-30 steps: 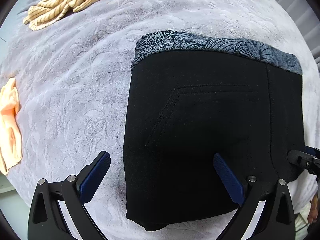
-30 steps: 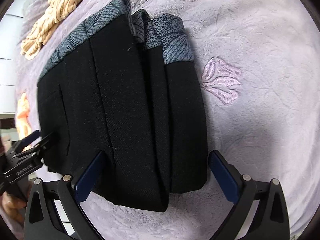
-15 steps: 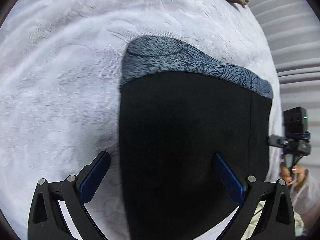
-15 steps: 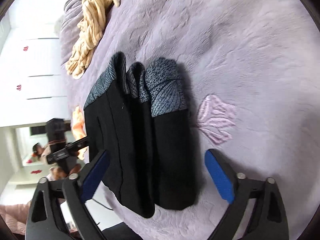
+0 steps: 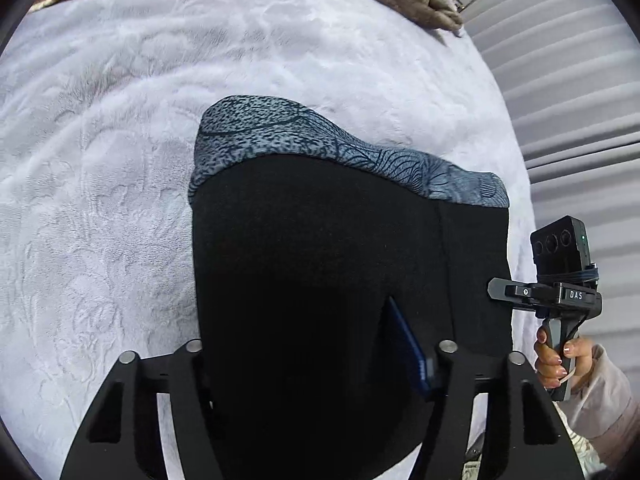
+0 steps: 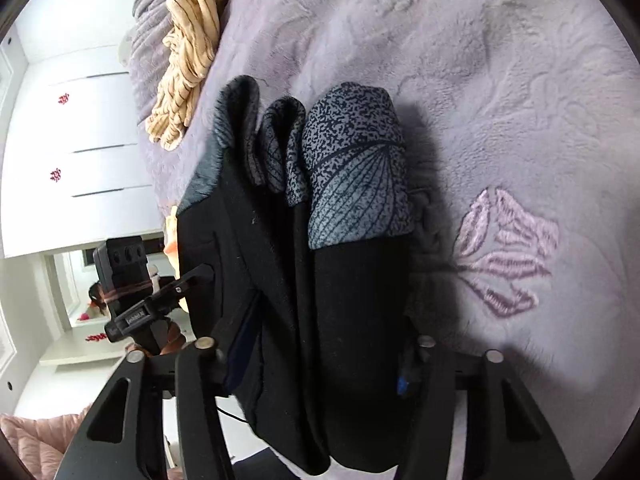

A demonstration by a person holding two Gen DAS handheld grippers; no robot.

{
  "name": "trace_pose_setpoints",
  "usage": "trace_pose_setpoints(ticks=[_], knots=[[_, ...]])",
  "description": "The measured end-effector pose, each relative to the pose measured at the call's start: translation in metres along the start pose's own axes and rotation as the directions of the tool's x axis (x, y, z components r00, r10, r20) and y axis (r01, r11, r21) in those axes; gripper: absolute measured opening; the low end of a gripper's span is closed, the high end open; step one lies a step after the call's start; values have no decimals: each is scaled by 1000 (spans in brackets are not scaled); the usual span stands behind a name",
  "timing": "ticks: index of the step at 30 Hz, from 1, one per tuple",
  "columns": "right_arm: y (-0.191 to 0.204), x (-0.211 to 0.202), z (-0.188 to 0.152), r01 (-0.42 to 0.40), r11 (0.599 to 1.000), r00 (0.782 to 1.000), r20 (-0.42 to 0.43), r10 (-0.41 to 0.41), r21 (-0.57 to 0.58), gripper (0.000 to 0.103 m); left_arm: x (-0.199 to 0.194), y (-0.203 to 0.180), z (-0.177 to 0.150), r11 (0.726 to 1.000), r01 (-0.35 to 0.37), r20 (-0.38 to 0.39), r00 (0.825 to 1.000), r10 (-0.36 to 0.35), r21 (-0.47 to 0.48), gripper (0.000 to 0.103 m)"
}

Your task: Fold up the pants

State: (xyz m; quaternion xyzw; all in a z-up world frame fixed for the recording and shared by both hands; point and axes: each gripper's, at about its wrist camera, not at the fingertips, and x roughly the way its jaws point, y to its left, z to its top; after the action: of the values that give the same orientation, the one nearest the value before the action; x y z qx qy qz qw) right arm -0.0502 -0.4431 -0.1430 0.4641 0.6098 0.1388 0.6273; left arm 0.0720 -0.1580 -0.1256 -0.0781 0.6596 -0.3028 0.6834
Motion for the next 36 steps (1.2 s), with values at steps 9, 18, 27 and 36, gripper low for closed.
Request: trace_pose_setpoints(ticks=[9, 18, 27, 36], knots=[[64, -18, -58, -40, 997, 992, 120, 47, -62, 51, -85, -2, -27, 994, 36, 32, 999, -40, 105, 65], [135, 45, -140, -115, 990, 983, 137, 125, -77, 51, -173, 70, -72, 988, -72, 44, 997, 67, 136, 65], [116, 144, -158, 183, 982, 981, 48, -186, 45, 50, -143, 171, -112, 960, -255, -47, 967, 251, -117, 71], [143, 93, -192, 325, 946, 933, 162, -321, 0, 51, -188, 151, -106, 917, -395, 80, 914, 398, -47, 102]])
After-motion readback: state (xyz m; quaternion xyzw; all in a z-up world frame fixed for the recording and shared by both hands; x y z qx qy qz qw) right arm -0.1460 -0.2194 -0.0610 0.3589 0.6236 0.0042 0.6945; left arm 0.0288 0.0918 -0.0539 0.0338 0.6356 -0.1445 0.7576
